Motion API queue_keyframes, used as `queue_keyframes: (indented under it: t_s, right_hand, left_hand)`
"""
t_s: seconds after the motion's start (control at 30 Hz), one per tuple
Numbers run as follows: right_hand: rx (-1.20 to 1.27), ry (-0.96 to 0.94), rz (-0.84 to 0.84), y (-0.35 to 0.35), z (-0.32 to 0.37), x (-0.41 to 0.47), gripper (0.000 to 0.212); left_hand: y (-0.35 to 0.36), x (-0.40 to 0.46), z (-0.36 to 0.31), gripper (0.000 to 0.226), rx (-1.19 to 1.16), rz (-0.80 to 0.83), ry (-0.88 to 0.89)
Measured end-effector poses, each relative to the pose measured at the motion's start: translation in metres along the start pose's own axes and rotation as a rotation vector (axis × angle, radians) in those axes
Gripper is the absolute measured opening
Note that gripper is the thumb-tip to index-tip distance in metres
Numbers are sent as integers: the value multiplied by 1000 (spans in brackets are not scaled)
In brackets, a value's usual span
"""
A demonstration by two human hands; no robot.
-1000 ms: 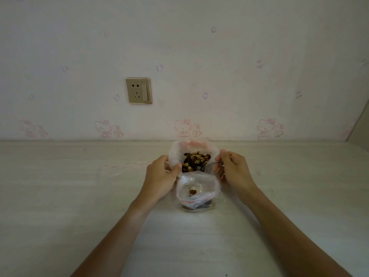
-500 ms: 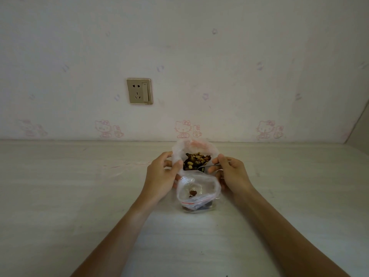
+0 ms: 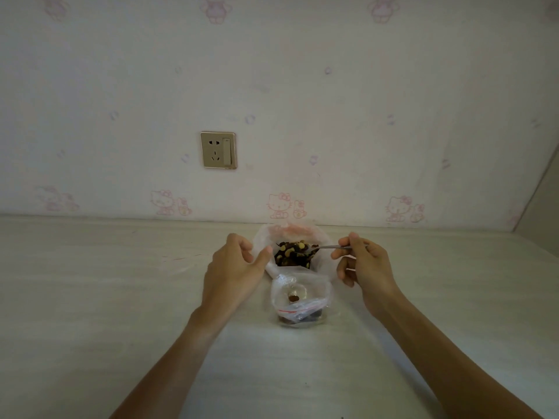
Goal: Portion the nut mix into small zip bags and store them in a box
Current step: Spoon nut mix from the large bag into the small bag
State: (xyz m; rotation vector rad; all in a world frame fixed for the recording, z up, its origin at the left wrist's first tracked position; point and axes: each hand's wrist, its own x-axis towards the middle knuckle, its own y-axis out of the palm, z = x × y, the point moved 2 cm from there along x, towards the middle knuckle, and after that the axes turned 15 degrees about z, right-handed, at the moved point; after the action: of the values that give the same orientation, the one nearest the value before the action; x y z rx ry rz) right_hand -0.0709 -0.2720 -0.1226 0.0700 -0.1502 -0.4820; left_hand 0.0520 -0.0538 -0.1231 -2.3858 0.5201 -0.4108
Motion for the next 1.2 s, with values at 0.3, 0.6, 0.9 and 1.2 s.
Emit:
queue_keyframes:
  t_s: [0.3,0.6,0.9,1.2]
  right_hand:
    - [-7,-9,110,-11,34,-45,39]
    - [-828,-417,442,-3,38,-100,33]
    - [-639,-439,327,-7,38,-101,39]
    - [7,-130,45,-8,29,-55,41]
  left_hand:
    - [19,-27,-8,34,155,326,45]
    - [13,-55,-16,7,-91,270,250]
    - [11,-59,-8,10,-112,209,136]
    - [-4,-22,0,34,-26,113,71]
